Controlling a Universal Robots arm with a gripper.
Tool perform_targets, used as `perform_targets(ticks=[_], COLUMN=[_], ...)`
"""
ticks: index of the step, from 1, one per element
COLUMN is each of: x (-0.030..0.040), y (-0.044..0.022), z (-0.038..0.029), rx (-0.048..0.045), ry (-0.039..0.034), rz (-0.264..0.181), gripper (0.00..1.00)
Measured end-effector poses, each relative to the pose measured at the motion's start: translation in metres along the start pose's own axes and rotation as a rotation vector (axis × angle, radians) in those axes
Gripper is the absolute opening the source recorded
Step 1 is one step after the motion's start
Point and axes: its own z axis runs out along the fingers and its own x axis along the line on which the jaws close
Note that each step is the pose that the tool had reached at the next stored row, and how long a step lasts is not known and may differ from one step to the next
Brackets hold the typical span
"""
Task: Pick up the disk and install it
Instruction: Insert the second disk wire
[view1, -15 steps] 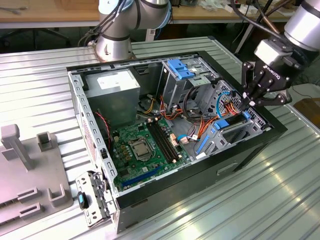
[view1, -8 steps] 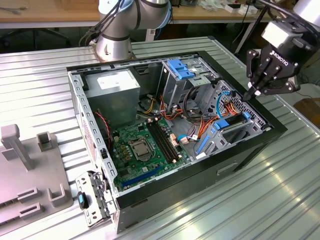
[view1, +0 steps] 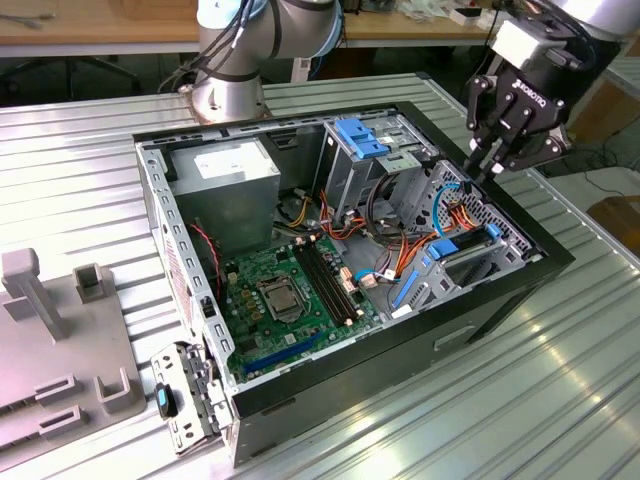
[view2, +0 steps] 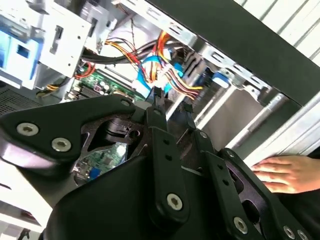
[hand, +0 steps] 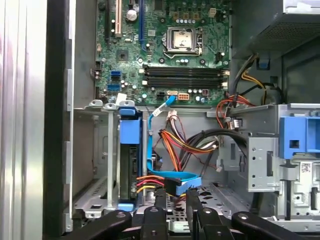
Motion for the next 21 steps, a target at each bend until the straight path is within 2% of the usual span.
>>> perform_targets(ticks=[2,3,4,8,12,15,18,19,20,21], x=[-0.0009,-0.0019,-0.0037,-0.0082,-0.0161,-0.0196,-0.0233,-0.0236,-0.0236,-0.0236], y=[0.0005,0.001,0.0016,0.0018,0.0017,0.0015,0.0013,0.0012,0.0012,0.0012], z=[-0.0001,0.0,0.0002,0.0005,0.0019,0.007,0.0117,0.0135,0.0141,0.0143], rx=[-0.0005,-0.0007,-0.0007,-0.0007,-0.0007,-0.0009,-0.0009,-0.001,-0.0013,-0.0016], ry=[0.0371,0.053,0.0554,0.0556,0.0557,0.063,0.0647,0.074,0.0955,0.113], rz=[0.001,0.001,0.001,0.001,0.001,0.001,0.001,0.001,0.002,0.003], gripper=[0.3,0.3,0.3,0.3,0.3,0.3,0.3,0.3,0.3,0.3])
